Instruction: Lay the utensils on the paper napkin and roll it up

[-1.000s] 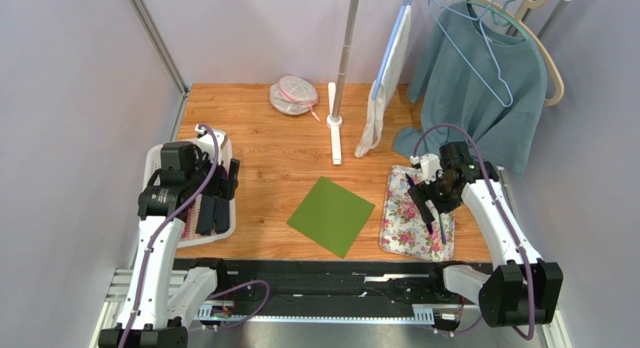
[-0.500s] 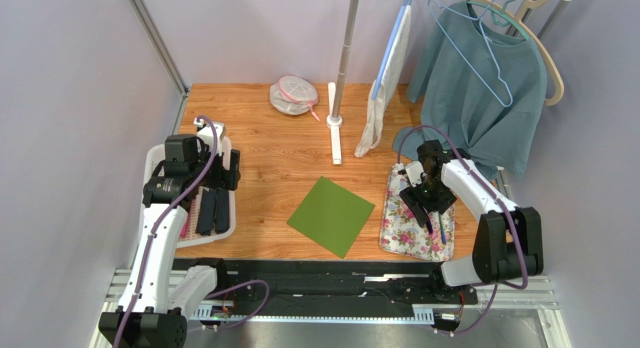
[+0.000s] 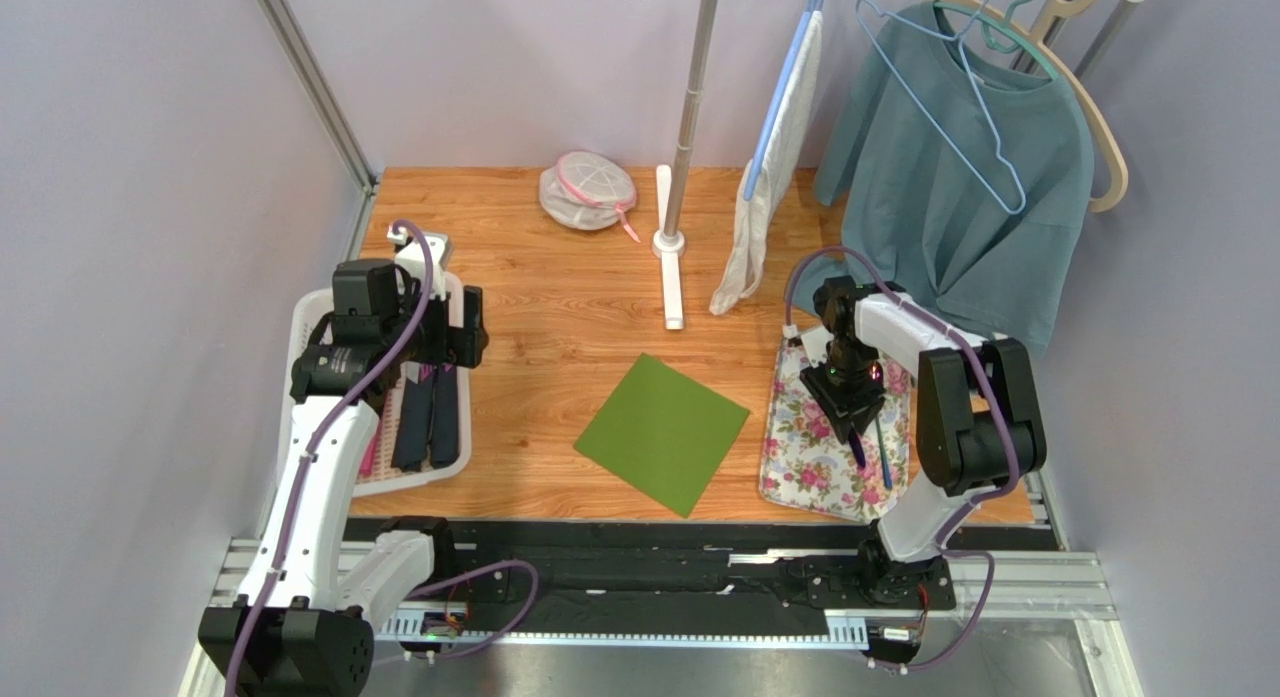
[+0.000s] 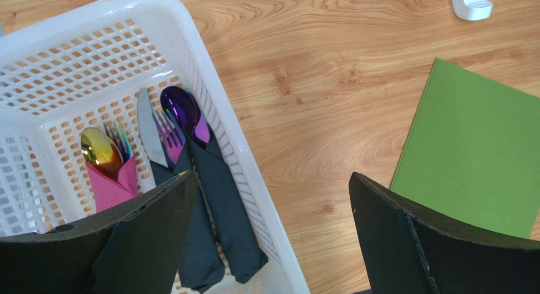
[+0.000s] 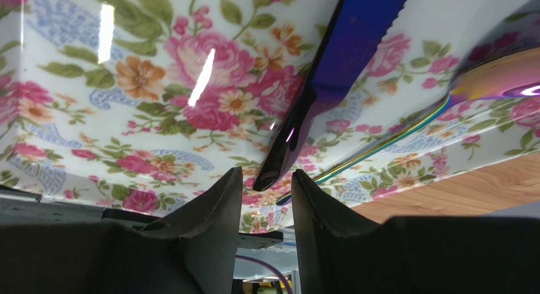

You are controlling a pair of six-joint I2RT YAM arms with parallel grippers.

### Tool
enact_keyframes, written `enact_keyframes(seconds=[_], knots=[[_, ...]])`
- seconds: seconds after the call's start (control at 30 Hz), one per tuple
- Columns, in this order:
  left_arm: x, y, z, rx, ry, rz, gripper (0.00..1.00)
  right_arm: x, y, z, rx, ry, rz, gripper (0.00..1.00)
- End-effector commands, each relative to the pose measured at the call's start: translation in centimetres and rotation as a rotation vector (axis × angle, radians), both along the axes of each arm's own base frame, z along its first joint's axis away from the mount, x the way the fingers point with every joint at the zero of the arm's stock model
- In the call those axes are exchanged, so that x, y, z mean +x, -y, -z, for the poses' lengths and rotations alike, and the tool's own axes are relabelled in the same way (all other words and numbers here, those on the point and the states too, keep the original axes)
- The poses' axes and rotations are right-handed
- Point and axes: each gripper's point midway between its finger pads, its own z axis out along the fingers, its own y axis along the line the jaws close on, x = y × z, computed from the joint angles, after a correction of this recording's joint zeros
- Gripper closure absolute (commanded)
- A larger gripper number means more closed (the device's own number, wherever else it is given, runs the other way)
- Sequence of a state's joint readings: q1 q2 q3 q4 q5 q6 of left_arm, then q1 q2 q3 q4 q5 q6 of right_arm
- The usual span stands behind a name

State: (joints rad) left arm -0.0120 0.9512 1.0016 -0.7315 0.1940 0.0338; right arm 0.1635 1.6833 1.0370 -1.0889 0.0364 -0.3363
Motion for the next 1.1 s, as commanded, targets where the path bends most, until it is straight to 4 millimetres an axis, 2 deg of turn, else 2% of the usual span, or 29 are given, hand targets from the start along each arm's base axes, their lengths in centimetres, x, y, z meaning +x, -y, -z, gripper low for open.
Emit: enact_keyframes(seconds=[0.0, 0.37, 0.57, 0.67, 0.77, 0.8, 0.83, 1.07], knots=[[1.1, 0.5, -1.4, -0.034, 0.062, 0.008, 0.01, 3.2, 0.2, 0.3, -0.038, 0.109, 0.016, 0.62], [1.5, 0.7, -1.2, -0.043, 0.065, 0.023, 0.01, 5.6, -0.3, 1.3, -0.006, 0.127, 0.009, 0.63], [1.5, 0.7, -1.3, -0.039, 0.069, 0.022, 0.01, 5.5, -0.6, 1.9, 0.036, 0.099, 0.024, 0.66], [1.6, 0.8, -1.4, -0.045, 0.071, 0.025, 0.01, 5.0, -1.3, 2.0, 0.090, 0.077, 0.036, 0.72], [1.7, 0.9, -1.7, -0.046, 0.082, 0.032, 0.01, 5.0, -1.7, 1.8, 0.126, 0.071, 0.050, 0.85], [1.8, 0.9, -1.8, -0.045, 0.086, 0.031, 0.01, 5.0, -1.9, 1.7, 0.140, 0.065, 0.057, 0.94], [1.8, 0.9, -2.0, -0.046, 0.092, 0.036, 0.01, 5.2, -2.0, 1.5, 0.147, 0.069, 0.062, 0.99], [1.8, 1.3, -2.7, -0.056, 0.113, 0.060, 0.01, 5.3, -2.4, -0.9, 0.204, 0.108, 0.103, 1.00]])
